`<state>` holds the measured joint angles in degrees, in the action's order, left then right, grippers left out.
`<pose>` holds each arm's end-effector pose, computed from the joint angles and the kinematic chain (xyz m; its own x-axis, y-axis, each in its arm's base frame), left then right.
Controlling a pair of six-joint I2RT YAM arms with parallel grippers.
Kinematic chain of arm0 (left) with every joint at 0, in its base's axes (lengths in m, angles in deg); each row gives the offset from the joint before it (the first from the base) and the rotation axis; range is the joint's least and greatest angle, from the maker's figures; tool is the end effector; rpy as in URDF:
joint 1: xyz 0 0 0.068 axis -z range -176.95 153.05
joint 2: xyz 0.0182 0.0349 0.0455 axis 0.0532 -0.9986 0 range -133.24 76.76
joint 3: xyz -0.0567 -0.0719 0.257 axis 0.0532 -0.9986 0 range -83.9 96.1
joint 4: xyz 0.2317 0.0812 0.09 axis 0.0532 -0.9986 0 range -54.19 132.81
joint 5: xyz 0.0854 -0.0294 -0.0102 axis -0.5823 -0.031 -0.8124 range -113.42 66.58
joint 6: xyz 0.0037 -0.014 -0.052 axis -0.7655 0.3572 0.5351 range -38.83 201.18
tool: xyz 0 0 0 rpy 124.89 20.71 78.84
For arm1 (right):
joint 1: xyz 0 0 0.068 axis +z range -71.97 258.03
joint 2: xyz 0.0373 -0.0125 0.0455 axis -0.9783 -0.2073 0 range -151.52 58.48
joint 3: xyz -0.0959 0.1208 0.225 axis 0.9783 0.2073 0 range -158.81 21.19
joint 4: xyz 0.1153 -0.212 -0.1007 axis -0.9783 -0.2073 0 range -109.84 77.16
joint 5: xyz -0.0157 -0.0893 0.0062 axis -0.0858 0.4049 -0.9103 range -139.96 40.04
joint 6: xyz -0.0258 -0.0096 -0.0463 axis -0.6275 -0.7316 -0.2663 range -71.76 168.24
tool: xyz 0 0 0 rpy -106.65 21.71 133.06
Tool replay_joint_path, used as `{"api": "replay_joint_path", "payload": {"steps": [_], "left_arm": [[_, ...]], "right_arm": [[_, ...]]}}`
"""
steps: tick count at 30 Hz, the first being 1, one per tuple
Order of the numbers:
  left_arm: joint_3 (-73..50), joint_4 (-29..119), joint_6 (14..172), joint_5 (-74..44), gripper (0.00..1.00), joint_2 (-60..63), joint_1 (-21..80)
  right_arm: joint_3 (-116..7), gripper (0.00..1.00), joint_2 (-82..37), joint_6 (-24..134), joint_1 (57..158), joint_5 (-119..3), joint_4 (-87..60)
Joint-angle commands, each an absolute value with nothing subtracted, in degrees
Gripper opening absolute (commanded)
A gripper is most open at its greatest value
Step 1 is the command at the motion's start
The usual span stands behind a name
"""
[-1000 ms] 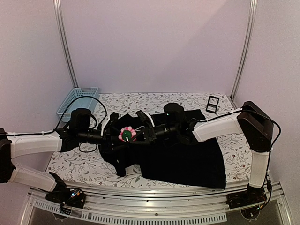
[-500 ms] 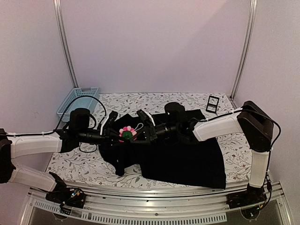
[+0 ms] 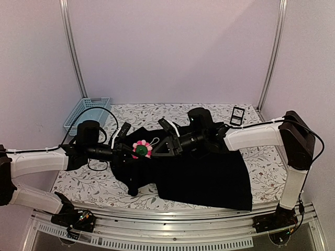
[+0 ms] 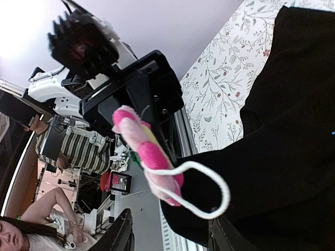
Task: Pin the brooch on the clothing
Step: Pin the flattened clothing at the center of the board.
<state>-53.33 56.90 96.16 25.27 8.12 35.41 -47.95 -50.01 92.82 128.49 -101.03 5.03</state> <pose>0.1908 -0.1527 0.2159 -0.5729 0.1610 -0.8037 0.8126 0.2402 -0.5311 0.2465 0.3421 0.2196 -0.8296 -0.3122 -0.4628 -0.5098 0.0857 0.8560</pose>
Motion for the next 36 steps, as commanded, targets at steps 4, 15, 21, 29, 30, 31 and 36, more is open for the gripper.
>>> {"api": "replay_joint_path", "payload": {"steps": [4, 15, 21, 29, 30, 31, 36], "left_arm": [[-52.6, 56.0, 101.3, 25.8, 0.00, 7.8, 35.9], [-52.6, 58.4, 102.3, 27.1, 0.00, 6.7, 35.8], [-52.6, 59.8, 102.5, 27.5, 0.00, 6.0, 35.8], [-52.7, 60.0, 102.5, 27.4, 0.00, 6.1, 35.6], [-52.8, 60.1, 102.5, 27.4, 0.00, 6.0, 35.6], [-52.8, 60.1, 102.5, 27.4, 0.00, 6.1, 35.6], [-53.0, 60.6, 102.2, 26.8, 0.00, 6.2, 35.5]], "right_arm": [[-54.8, 0.52, -46.2, 74.2, 127.3, -95.9, -9.0], [-57.7, 0.47, -54.2, 78.3, 127.3, -103.3, 3.8], [-58.0, 0.34, -56.2, 80.5, 128.7, -106.1, 6.3], [-56.1, 0.06, -56.8, 82.4, 129.1, -107.5, 7.2], [-55.9, 0.04, -56.8, 82.6, 129.1, -107.6, 7.2], [-55.8, 0.02, -56.8, 82.6, 129.1, -107.8, 7.2], [-55.1, 0.00, -57.1, 84.8, 129.0, -108.7, 7.7]]}}
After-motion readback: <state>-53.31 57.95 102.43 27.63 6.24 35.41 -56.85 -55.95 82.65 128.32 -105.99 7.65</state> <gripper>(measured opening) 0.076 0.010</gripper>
